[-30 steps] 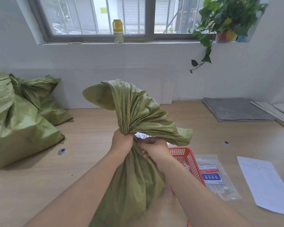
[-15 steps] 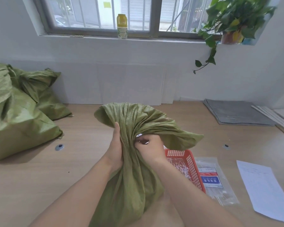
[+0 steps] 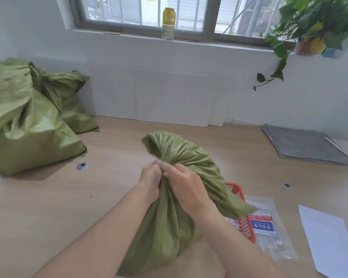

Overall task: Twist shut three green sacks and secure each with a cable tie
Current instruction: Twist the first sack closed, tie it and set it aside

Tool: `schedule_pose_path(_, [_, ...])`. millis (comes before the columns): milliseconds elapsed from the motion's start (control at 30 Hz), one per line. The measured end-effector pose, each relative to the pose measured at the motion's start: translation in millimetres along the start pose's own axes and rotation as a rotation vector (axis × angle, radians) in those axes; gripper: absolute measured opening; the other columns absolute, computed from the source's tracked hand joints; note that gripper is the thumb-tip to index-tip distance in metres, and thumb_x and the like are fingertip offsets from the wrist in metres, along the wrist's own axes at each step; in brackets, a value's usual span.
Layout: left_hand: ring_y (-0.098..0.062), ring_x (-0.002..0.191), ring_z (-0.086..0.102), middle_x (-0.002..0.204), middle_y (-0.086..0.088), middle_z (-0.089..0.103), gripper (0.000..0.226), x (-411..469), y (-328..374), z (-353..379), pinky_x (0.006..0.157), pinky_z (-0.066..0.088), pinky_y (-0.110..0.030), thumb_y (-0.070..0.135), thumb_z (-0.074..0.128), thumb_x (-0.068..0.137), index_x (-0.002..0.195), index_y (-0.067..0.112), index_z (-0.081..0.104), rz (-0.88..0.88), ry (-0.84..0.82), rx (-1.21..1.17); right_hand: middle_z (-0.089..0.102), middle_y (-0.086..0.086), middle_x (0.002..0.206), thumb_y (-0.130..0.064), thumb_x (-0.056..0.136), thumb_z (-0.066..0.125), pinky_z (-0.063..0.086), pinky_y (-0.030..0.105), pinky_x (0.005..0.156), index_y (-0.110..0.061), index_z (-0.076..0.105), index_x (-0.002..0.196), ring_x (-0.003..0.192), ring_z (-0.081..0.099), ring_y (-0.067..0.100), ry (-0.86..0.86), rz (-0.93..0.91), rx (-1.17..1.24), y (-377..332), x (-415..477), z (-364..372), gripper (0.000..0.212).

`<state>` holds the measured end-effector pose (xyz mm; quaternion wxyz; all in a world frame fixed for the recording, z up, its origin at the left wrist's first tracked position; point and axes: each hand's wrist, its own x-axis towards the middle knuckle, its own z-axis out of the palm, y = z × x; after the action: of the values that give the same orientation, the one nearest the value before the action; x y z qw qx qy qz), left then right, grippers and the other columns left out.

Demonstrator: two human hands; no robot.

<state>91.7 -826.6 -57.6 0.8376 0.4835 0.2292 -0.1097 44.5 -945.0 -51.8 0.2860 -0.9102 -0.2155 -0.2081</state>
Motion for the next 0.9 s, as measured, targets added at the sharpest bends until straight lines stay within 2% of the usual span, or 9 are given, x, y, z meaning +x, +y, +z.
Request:
schedule_pose_path(67, [-0.035, 0.081, 0.072, 0.098, -0.028, 0.074, 0.016, 0, -3, -4, 0.080, 0.060, -0.047, 0.001, 0.061, 0.094, 0.101, -0.005, 0.075, 0.043, 0.055, 0.004, 0.044, -0.003, 0.078, -0.007, 0.089, 0.066, 0.042, 0.031, 0.050, -0.025, 0.069, 0.131, 0.059, 0.047, 0.021, -0.064, -0.025, -0.080, 3, 1, 1, 0.045])
schedule_pose_path(167, [-0.031, 0.076, 0.074, 0.094, -0.024, 0.076, 0.009, 2, -8, -11, 0.074, 0.063, -0.039, 0.003, 0.069, 0.094, 0.092, 0.000, 0.077, 0.127, 0.158, -0.003, 0.046, 0.002, 0.080, -0.008, 0.091, 0.063, 0.036, 0.033, 0.051, -0.020, 0.068, 0.129, 0.060, 0.041, 0.023, -0.113, 0.031, -0.186, 2, 6, 1, 0.041])
schedule_pose_path(267, [-0.027, 0.085, 0.076, 0.090, -0.016, 0.079, 0.003, -1, -11, -17, 0.088, 0.062, -0.044, 0.004, 0.083, 0.082, 0.084, 0.004, 0.080, 0.327, 0.258, 0.032, 0.042, 0.000, 0.079, -0.008, 0.096, 0.056, 0.039, 0.037, 0.055, -0.014, 0.070, 0.110, 0.067, 0.052, 0.029, -0.169, 0.096, -0.214, -4, 15, -2, 0.021])
schedule_pose_path(333, [-0.019, 0.082, 0.076, 0.085, -0.011, 0.080, 0.011, -10, -10, -18, 0.087, 0.062, -0.036, -0.001, 0.087, 0.075, 0.082, 0.002, 0.080, 0.488, 0.285, 0.102, 0.045, 0.001, 0.080, -0.007, 0.098, 0.053, 0.044, 0.039, 0.059, -0.011, 0.069, 0.100, 0.075, 0.060, 0.031, -0.204, 0.138, -0.216, -5, 20, -1, 0.016])
schedule_pose_path(500, [-0.019, 0.078, 0.077, 0.079, -0.005, 0.080, 0.019, -15, -7, -31, 0.082, 0.061, -0.030, -0.002, 0.090, 0.071, 0.072, 0.014, 0.080, 0.668, 0.123, 0.350, 0.069, 0.008, 0.084, -0.005, 0.097, 0.059, 0.054, 0.042, 0.069, -0.008, 0.073, 0.089, 0.079, 0.066, 0.030, -0.102, 0.205, -0.090, 2, 28, 3, 0.016])
schedule_pose_path(600, [-0.010, 0.081, 0.076, 0.080, 0.001, 0.079, 0.014, -15, -1, -43, 0.079, 0.058, -0.023, -0.003, 0.085, 0.077, 0.083, 0.009, 0.083, 0.805, 0.023, 0.587, 0.075, 0.000, 0.081, -0.013, 0.092, 0.073, 0.054, 0.034, 0.074, -0.013, 0.077, 0.087, 0.078, 0.067, 0.019, -0.028, 0.261, 0.062, 7, 27, 1, 0.007])
schedule_pose_path(733, [-0.003, 0.088, 0.070, 0.092, 0.002, 0.075, 0.018, -13, 8, -56, 0.078, 0.054, -0.016, -0.005, 0.074, 0.087, 0.098, 0.006, 0.082, 1.054, -0.133, 0.927, 0.076, -0.011, 0.075, -0.016, 0.084, 0.084, 0.057, 0.023, 0.070, -0.020, 0.084, 0.087, 0.070, 0.069, 0.007, -0.043, 0.385, 0.342, 13, 21, 0, 0.005])
schedule_pose_path(833, [-0.001, 0.087, 0.067, 0.091, 0.003, 0.073, 0.017, -11, 12, -60, 0.074, 0.049, -0.012, -0.004, 0.074, 0.088, 0.097, 0.008, 0.082, 1.110, -0.155, 1.015, 0.079, -0.007, 0.081, -0.013, 0.085, 0.084, 0.062, 0.034, 0.078, -0.020, 0.084, 0.093, 0.077, 0.074, 0.014, -0.071, 0.433, 0.513, 18, 15, 2, 0.011])
schedule_pose_path(900, [-0.003, 0.085, 0.068, 0.090, 0.004, 0.073, 0.016, -11, 14, -61, 0.070, 0.051, -0.015, -0.003, 0.075, 0.087, 0.096, 0.009, 0.082, 1.118, -0.164, 1.020, 0.079, -0.004, 0.089, -0.011, 0.088, 0.081, 0.063, 0.037, 0.083, -0.018, 0.084, 0.099, 0.084, 0.076, 0.017, -0.083, 0.450, 0.610, 20, 13, 4, 0.014])
